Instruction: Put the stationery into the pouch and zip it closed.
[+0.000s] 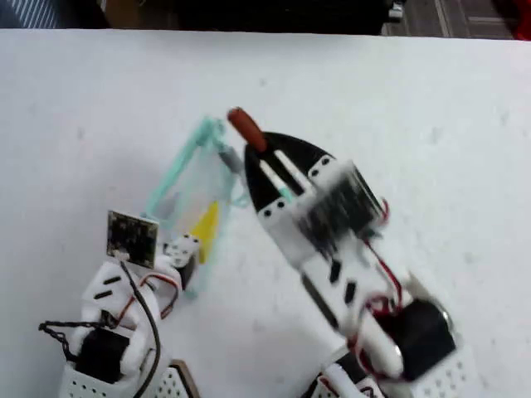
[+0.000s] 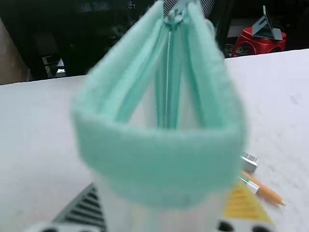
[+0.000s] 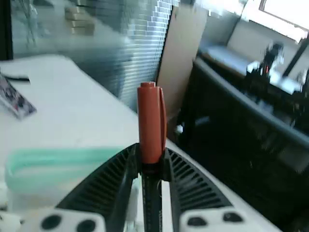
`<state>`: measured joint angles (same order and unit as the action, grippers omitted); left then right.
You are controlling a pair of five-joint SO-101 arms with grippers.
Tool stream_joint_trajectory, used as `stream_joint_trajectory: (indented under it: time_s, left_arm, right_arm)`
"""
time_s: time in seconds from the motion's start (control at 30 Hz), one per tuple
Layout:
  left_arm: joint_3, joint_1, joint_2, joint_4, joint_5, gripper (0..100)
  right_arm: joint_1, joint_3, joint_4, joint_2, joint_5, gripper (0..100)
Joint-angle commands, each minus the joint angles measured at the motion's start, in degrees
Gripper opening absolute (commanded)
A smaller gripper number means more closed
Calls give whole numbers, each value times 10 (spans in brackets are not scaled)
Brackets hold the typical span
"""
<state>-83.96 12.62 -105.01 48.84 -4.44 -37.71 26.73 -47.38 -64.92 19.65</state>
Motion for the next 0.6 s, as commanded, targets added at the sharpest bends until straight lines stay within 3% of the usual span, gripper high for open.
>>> stream_joint_trajectory:
  time_s: [0.0,0.2,0.43,0.57]
  left_arm:
    - [23,44,2,39,7,249]
    - [37,46,2,55,9,250]
    - [37,44,2,55,9,249]
    - [37,44,2,55,9,249]
  right_arm:
    - [-45,-8,95,-37,5,17]
    - [-119,-8,172,-38,-2,16]
    - [-164,-8,238,38,-184,18]
    - [-162,-8,272,110,-202,18]
